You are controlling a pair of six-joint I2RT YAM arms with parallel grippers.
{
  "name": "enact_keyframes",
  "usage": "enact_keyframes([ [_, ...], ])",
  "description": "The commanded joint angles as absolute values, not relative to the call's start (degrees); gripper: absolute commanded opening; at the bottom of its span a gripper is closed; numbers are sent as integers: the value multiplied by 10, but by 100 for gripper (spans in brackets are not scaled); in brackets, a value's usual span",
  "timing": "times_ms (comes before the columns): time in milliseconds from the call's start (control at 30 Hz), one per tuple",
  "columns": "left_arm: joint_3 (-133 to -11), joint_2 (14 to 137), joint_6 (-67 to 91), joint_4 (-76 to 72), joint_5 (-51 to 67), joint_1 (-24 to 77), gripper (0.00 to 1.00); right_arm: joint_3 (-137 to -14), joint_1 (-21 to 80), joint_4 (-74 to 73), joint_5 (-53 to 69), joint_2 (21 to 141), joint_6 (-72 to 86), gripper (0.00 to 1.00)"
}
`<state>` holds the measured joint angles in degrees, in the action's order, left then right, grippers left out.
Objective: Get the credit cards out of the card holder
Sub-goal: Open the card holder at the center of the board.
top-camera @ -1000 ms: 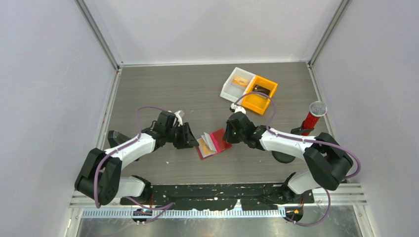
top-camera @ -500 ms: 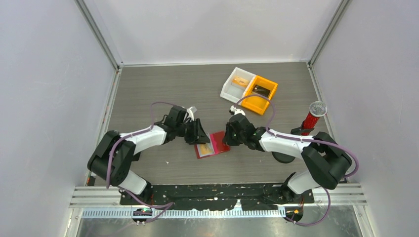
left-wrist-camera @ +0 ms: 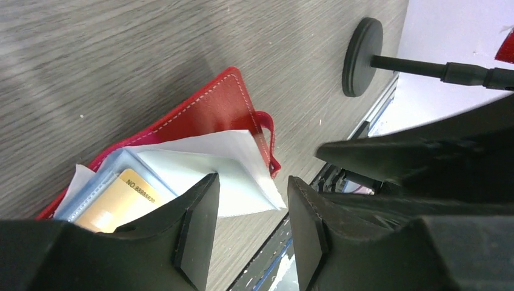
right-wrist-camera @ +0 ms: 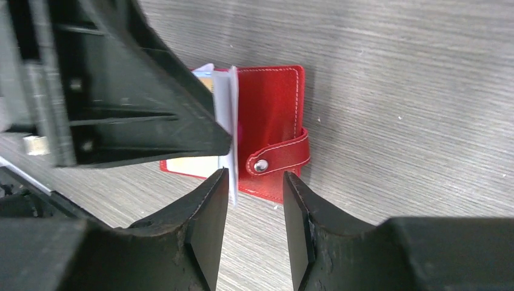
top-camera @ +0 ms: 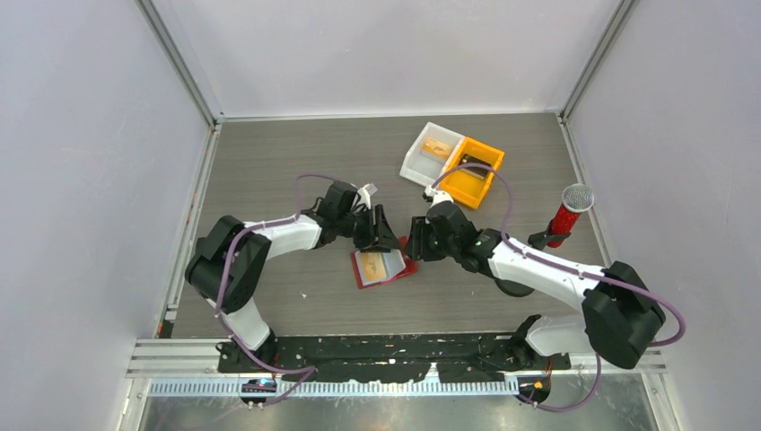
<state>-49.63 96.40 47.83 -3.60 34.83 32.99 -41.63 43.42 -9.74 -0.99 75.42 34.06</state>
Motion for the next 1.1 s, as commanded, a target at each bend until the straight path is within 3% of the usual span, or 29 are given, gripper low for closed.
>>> enact_keyframes([
  [0,-532,977,477,-51,361,332,48,-444,432,-105,4,715,315,44],
  [233,-574,985,458,-6,344,331,48,-418,436,-19,106,708,339,35],
  [467,-580,924,417,93,284,306,52,-430,444,32,143,775,359,32],
  [767,-522,826,378,163,230,259,52,-459,443,29,108,874,361,27],
  [1067,-448,780,370,163,229,260,48,-453,439,8,62,878,358,26],
])
